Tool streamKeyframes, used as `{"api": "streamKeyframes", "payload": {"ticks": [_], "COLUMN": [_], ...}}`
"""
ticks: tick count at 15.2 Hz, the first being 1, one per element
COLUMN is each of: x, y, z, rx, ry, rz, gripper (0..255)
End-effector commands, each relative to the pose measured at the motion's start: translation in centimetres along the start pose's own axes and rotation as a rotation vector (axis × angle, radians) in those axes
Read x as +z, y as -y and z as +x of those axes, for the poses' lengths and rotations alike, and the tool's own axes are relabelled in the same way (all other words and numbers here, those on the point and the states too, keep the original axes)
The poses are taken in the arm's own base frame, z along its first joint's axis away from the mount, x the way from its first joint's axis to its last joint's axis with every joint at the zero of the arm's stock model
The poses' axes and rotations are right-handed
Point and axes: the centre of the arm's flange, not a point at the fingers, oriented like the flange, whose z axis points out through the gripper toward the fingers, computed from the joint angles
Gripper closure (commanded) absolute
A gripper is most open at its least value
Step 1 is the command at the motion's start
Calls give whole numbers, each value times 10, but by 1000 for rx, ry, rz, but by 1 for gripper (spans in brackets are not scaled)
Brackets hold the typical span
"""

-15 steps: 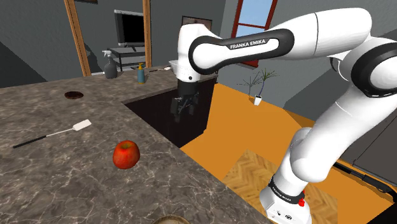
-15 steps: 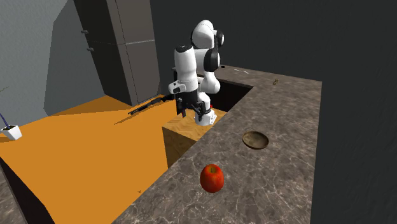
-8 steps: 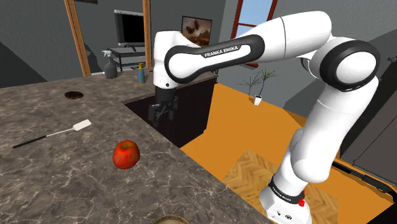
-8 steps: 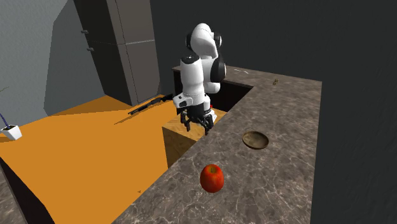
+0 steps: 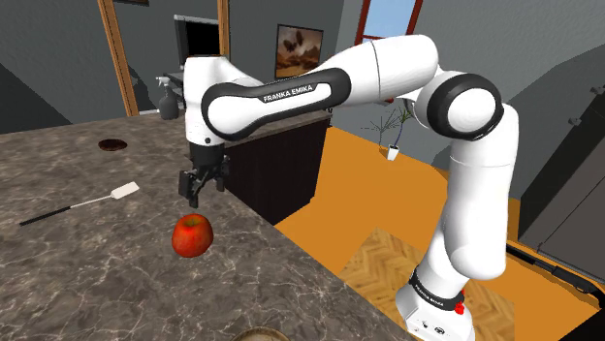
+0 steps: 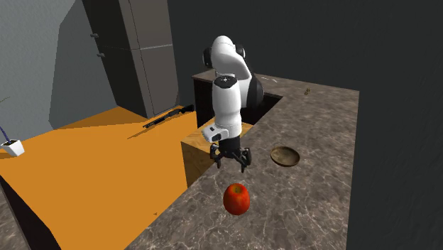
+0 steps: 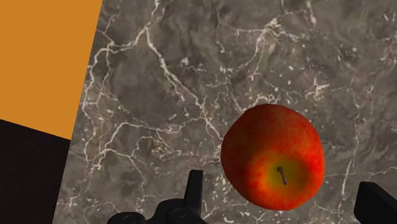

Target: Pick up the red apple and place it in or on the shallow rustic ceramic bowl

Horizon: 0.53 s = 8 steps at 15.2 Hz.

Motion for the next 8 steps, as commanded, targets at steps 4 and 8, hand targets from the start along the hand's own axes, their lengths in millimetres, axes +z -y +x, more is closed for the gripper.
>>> {"api": "streamKeyframes", "payload": {"ticks": [4,8], "x": [21,42], "y": [25,25], "z": [29,30], "rx": [-34,-34], "ry": [-12,-12], "rz": [4,4], "gripper": [0,0]}}
